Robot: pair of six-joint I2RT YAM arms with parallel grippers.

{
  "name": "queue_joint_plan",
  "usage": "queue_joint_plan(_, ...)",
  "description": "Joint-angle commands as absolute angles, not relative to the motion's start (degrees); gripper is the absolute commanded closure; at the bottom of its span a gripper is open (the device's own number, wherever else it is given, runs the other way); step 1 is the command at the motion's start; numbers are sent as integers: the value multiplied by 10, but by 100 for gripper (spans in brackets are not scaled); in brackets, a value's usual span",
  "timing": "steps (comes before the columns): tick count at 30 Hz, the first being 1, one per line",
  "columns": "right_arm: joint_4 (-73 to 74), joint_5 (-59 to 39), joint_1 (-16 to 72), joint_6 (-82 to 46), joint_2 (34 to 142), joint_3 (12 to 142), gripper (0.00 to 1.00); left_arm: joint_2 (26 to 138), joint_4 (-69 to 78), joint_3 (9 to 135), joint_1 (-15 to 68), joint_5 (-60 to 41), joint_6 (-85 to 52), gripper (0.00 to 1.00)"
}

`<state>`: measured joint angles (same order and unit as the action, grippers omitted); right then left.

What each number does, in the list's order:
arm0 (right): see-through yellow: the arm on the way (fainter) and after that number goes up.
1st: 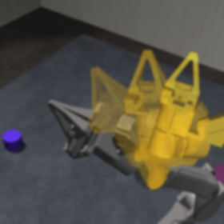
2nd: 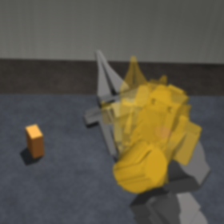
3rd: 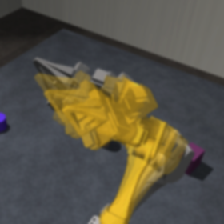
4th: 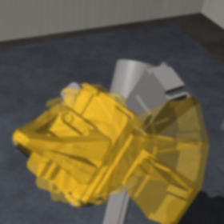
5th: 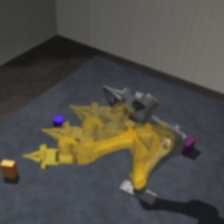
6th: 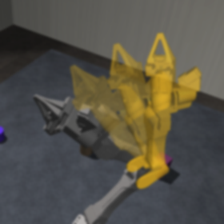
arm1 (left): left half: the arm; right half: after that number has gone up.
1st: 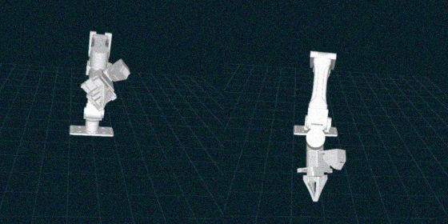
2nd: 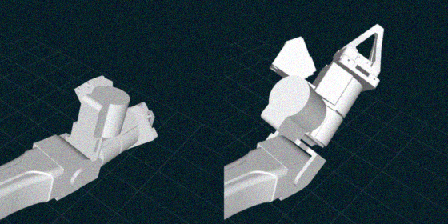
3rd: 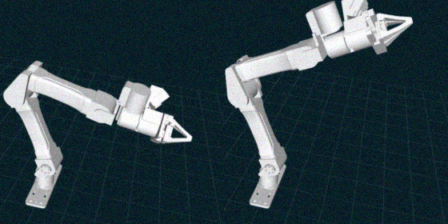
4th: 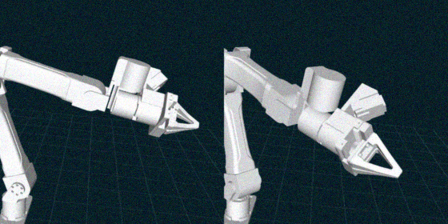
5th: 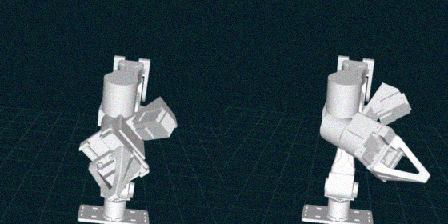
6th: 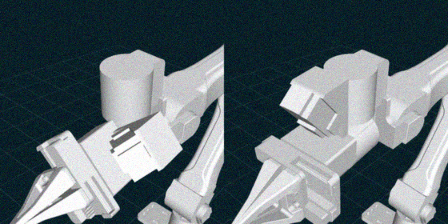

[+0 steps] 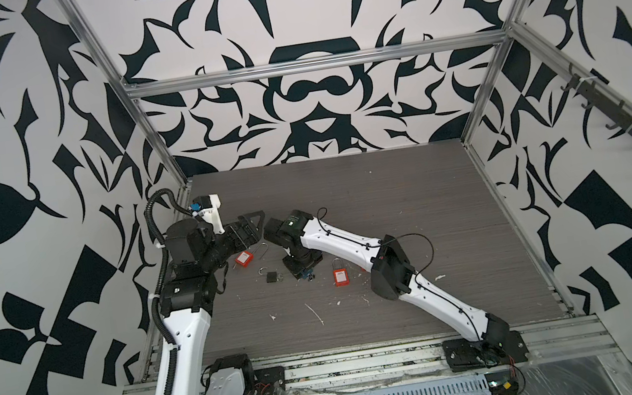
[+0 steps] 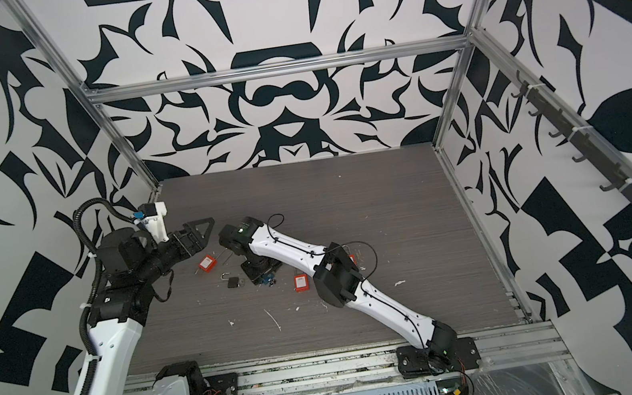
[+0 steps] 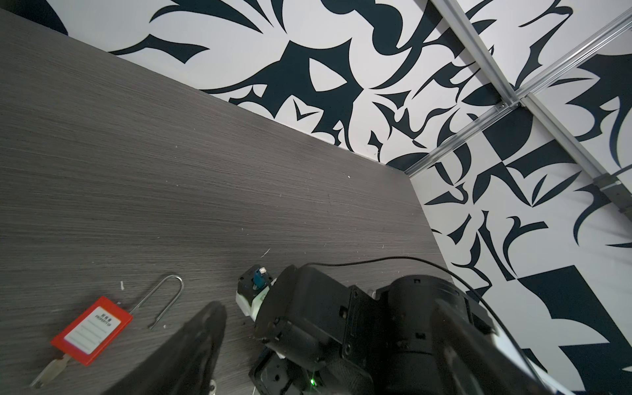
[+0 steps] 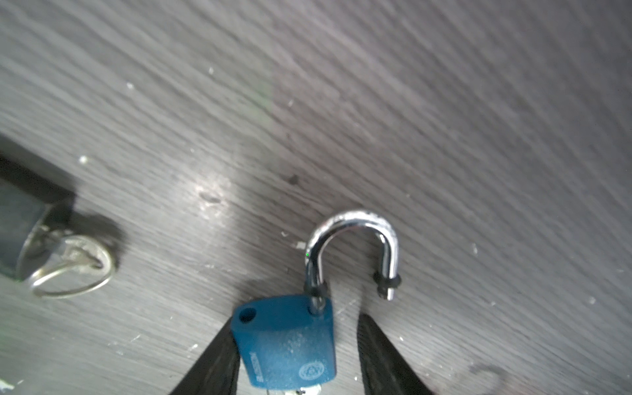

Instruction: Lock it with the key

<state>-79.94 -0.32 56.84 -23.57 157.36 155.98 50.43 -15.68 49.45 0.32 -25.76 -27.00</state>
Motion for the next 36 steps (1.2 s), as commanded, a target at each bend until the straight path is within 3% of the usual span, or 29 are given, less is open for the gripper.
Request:
queue_joint_plan(1, -823, 5, 570, -241, 1574, 1574, 46, 504, -156, 488, 2, -258, -276, 5)
queue_joint_plan(10, -786, -11, 571, -224, 1539, 1528, 55, 508, -153, 487, 2, -258, -275, 5)
queue_joint_plan(21, -655, -80, 555, -171, 1385, 1330, 64, 502, -150, 481, 1, -261, -267, 6)
queue_joint_plan(27, -673, -118, 528, -33, 1316, 1273, 81, 504, -149, 479, 2, -269, -234, 9)
queue_joint_plan(36, -627, -102, 478, 86, 1197, 1141, 80, 526, -112, 458, 1, -306, -165, 13)
